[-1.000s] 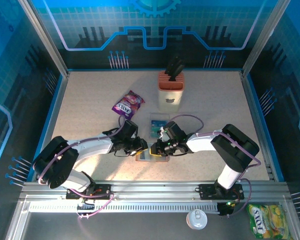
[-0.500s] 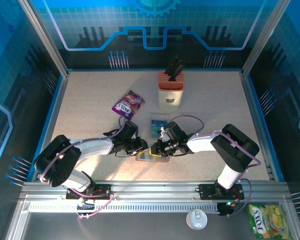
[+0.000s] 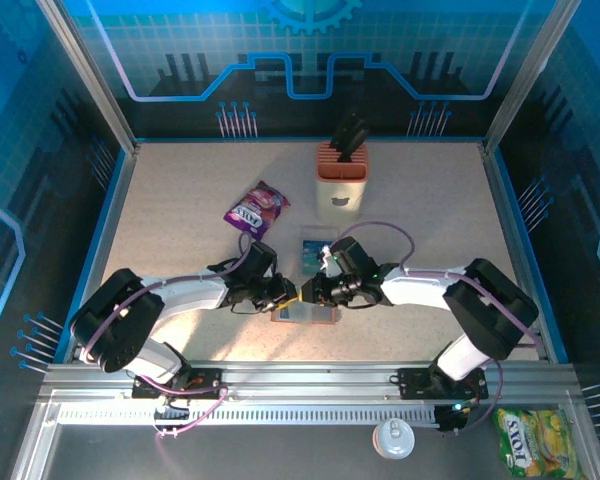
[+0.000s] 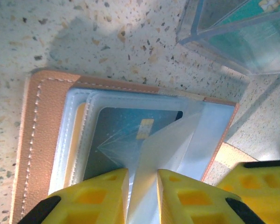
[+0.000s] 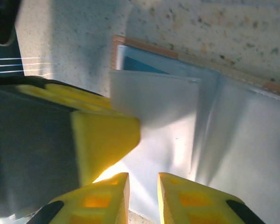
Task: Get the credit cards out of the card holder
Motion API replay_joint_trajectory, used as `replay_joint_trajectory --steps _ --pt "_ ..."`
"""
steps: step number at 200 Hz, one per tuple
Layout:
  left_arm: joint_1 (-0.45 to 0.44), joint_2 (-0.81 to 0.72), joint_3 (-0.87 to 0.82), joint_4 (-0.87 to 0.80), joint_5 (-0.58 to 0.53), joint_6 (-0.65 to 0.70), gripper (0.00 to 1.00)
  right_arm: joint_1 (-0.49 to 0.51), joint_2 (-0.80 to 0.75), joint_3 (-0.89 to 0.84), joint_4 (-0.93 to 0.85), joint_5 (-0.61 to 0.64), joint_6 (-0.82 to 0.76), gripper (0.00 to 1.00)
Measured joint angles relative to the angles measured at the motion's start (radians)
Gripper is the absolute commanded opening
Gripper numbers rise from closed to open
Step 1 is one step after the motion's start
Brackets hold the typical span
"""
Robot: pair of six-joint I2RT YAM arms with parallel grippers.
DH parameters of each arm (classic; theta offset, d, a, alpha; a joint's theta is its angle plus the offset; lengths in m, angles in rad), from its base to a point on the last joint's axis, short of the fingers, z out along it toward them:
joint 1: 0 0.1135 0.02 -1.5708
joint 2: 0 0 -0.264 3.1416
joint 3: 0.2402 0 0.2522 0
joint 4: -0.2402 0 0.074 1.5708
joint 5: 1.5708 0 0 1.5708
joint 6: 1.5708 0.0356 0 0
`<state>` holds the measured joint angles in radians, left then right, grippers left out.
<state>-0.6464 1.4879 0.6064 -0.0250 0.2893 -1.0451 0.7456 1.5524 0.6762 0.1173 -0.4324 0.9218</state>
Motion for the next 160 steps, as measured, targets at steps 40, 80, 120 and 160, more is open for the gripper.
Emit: replay_joint_trajectory --steps 40,80,120,160 --pt "-0.003 -0.012 0.020 -0.024 0.000 0.000 0.26 -0.007 -0.079 0.039 -0.140 0.070 -0.060 0.28" --pt "-0.021 -0.011 0.063 -0.030 0.001 0.001 0.28 -0.051 -0.126 0.039 -0.247 0.116 -0.093 0.29" --pt "-0.044 0.027 0.112 -0.029 0.005 0.003 0.31 -0.079 -0.176 0.028 -0.296 0.138 -0.102 0.30" --pt "-0.069 0.105 0.158 -0.027 0.015 0.004 0.37 -0.090 -0.230 -0.005 -0.328 0.153 -0.104 0.31"
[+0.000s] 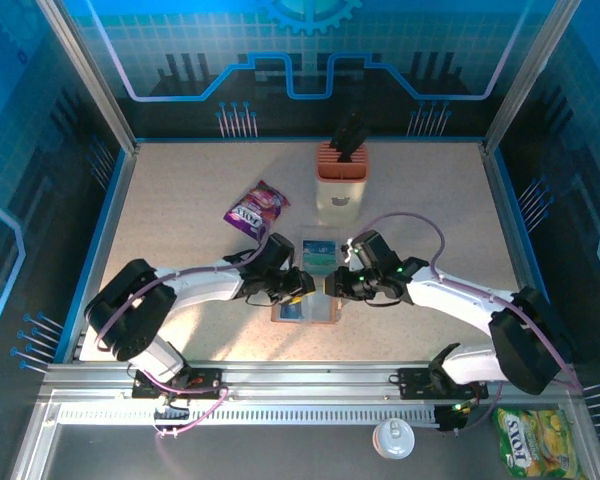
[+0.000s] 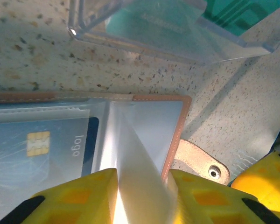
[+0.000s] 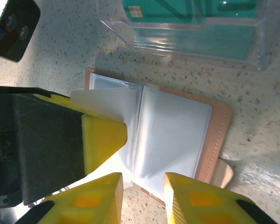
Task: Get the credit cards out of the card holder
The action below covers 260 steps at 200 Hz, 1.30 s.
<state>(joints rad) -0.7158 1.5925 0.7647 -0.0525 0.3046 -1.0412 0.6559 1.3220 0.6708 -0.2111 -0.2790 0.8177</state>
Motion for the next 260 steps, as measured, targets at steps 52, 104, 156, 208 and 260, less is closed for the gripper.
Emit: replay_joint_trajectory --steps 52,104,156,208,260 --pt "-0.028 0.088 0.068 0.018 0.014 0.000 0.42 -0.003 -0.033 -0.029 -0.014 0.007 0.001 0.31" --pt "-0.037 0.146 0.123 0.029 0.031 0.000 0.44 -0.003 -0.069 -0.059 -0.026 0.008 0.008 0.32" --pt "-0.037 0.148 0.132 0.029 0.034 0.004 0.44 -0.003 -0.070 -0.061 -0.025 0.007 0.013 0.32" --pt "-0.037 0.147 0.131 0.029 0.034 0.004 0.45 0.010 -0.064 -0.061 -0.023 0.010 0.021 0.32" --pt "-0.014 0.086 0.090 0.025 0.033 0.023 0.44 0.053 -0.008 -0.034 -0.014 0.014 0.033 0.32"
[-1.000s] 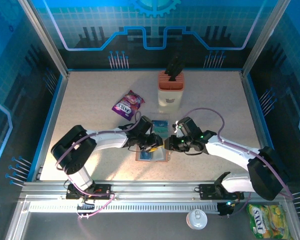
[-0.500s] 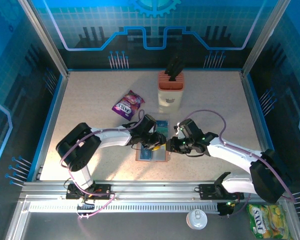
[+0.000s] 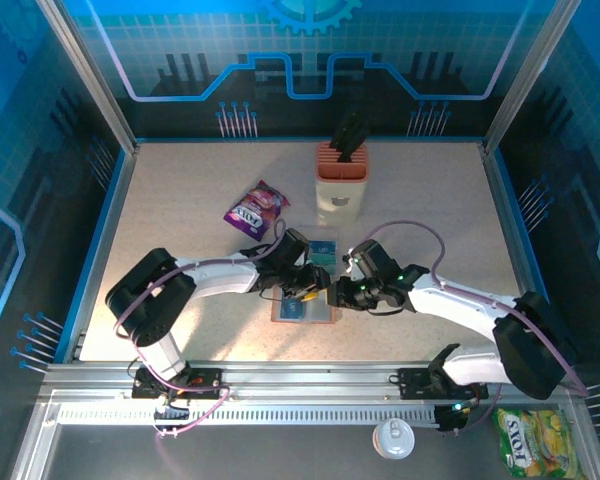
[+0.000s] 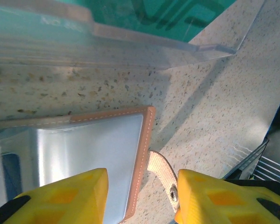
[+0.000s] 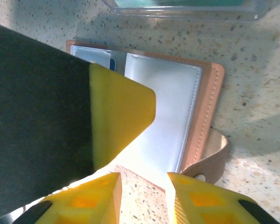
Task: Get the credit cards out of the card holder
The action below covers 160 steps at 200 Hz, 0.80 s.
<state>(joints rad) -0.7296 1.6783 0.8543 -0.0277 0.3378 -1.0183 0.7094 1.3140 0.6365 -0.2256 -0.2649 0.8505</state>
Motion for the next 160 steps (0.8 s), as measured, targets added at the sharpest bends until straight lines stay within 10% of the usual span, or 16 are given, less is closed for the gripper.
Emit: replay_joint_trajectory --steps 160 --pt "0.202 -0.298 -0.263 -0.050 0.000 0.057 0.34 0.130 0.238 0.229 0.006 0.020 0.013 0.31"
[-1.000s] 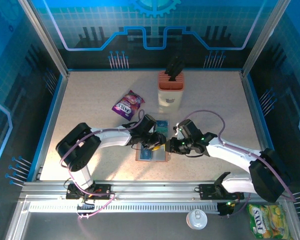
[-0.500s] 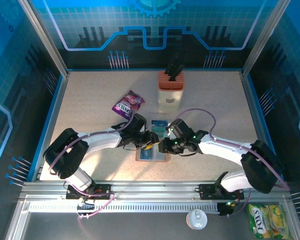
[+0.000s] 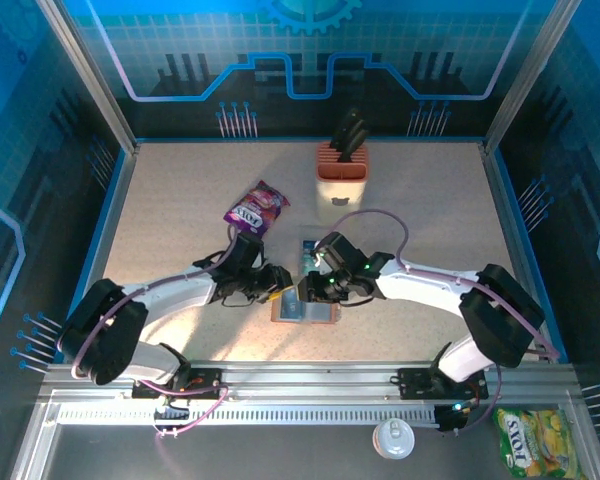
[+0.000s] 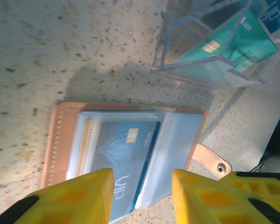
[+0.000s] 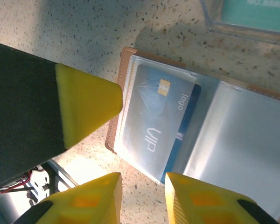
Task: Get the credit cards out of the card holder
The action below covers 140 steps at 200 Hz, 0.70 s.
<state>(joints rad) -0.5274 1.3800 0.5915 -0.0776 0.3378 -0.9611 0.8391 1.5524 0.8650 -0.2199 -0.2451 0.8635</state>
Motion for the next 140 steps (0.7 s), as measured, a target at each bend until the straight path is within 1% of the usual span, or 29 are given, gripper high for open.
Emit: replay_joint_trajectory --steps 31,66,119,140 --pt "0.018 -0.003 -0.022 0.001 0.001 0.003 0.27 0.010 0.035 0.035 0.001 -0.010 0.000 0.31" --pt "0.020 0.012 -0.027 0.028 0.014 -0.001 0.21 0.014 0.073 0.057 0.001 -0.024 0.000 0.31" --pt "0.020 0.018 -0.045 0.057 0.027 -0.005 0.15 0.014 0.090 0.057 0.003 -0.025 0.000 0.31" --pt "0.020 0.029 -0.045 0.057 0.035 -0.006 0.14 0.014 0.093 0.057 0.004 -0.025 0.000 0.31"
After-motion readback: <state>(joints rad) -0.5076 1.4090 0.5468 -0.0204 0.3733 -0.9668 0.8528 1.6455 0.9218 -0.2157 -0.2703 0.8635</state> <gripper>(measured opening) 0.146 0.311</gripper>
